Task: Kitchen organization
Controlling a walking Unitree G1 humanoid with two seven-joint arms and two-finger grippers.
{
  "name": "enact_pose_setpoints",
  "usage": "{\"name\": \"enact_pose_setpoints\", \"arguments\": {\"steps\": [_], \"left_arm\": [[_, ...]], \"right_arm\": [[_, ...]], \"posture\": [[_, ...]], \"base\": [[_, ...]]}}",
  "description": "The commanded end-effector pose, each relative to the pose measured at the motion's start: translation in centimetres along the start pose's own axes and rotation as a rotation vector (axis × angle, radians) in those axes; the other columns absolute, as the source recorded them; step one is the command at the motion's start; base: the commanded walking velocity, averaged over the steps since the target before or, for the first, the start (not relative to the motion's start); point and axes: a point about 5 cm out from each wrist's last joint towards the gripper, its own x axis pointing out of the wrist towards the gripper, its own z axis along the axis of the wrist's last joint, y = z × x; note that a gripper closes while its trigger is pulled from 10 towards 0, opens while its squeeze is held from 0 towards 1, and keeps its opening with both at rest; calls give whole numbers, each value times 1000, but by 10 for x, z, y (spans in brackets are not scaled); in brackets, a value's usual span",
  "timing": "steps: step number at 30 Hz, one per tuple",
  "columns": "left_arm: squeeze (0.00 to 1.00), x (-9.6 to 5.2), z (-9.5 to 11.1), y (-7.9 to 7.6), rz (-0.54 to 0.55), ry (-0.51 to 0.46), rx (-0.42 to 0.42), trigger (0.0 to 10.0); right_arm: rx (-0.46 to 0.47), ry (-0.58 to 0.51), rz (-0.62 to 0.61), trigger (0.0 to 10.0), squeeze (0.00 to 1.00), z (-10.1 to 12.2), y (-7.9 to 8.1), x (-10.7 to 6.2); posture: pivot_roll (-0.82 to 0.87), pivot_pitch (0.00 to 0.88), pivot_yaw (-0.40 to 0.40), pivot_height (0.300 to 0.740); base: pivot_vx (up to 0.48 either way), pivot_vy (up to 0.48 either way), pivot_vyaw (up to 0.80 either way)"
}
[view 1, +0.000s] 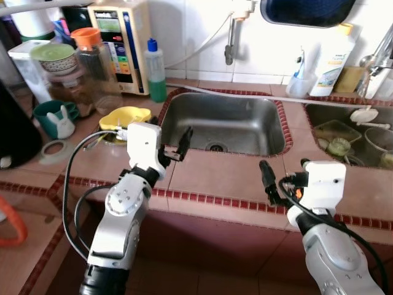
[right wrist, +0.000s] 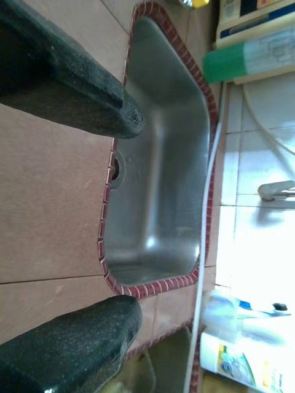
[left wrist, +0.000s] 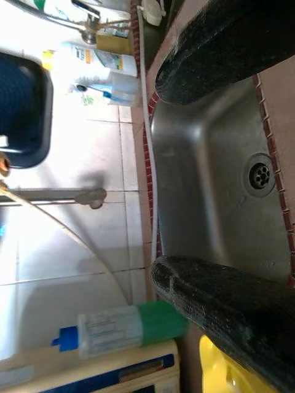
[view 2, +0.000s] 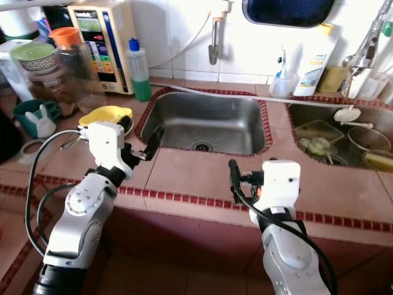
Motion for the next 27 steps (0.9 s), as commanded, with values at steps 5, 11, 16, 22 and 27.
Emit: {"name": "enact_pose_setpoints", "arguments": {"steps": [5, 11, 16, 22, 27], "left_arm": [[0, 2, 5, -2, -14, -21, 8, 10000], [0, 1, 5, -3, -14, -25, 2, 10000], [0, 1, 5, -2, -3, -19, -8, 10000], [0, 0, 3, 1, 44, -15, 30, 10000], [0, -5, -2, 10, 105, 8, 89, 10000]], "right_arm": [[-2, -34, 0, 10000, 0, 7, -1, -1], [-2, -32, -3, 10000, 0, 6, -1, -2], [1, -29, -4, 10000, 0, 6, -2, -2], [-10, -32, -6, 10000, 0, 7, -2, -1], [-13, -51, -2, 10000, 0, 11, -2, 3]], "posture": [[35, 0, 24, 740], [34, 0, 23, 740], [36, 0, 22, 740], [38, 0, 20, 740], [42, 0, 19, 740]], "base": [[372, 0, 0], [349, 0, 0], [55, 0, 0], [0, 0, 0], [0, 0, 0]]}}
